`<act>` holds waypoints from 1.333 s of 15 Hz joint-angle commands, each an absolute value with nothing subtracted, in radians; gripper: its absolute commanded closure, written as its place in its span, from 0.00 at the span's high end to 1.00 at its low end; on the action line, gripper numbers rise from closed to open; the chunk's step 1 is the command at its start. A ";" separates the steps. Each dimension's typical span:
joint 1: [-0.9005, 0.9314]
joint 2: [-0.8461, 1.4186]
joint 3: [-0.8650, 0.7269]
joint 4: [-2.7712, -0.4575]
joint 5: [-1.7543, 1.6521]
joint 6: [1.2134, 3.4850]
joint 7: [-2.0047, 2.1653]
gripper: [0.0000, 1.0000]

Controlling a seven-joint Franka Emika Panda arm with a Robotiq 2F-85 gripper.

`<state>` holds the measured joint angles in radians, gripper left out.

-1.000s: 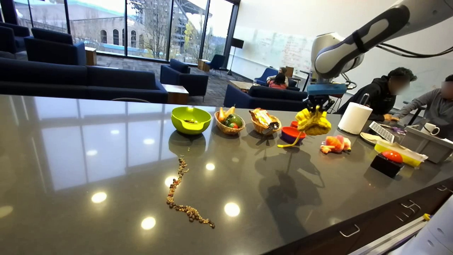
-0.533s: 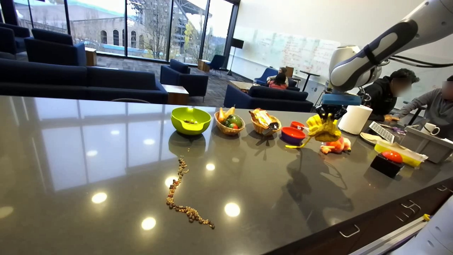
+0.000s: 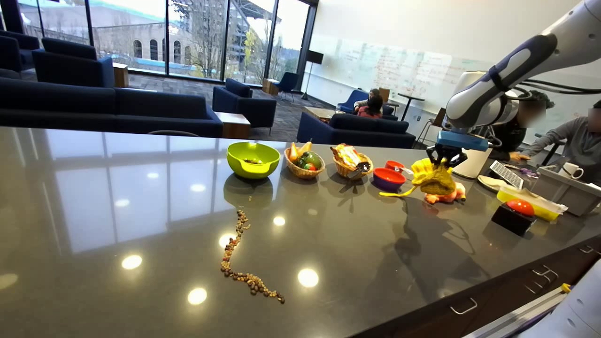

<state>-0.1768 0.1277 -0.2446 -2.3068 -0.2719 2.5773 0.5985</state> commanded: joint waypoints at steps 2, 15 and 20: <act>-0.194 0.109 -0.259 -2.349 -0.176 2.634 0.519 0.04; -0.197 0.188 -0.325 -2.377 -0.150 2.719 0.516 0.04; -0.192 0.230 -0.359 -2.372 -0.153 2.727 0.531 0.04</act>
<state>-0.1940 0.2066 -0.3371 -2.3787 -0.1674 2.7094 0.5277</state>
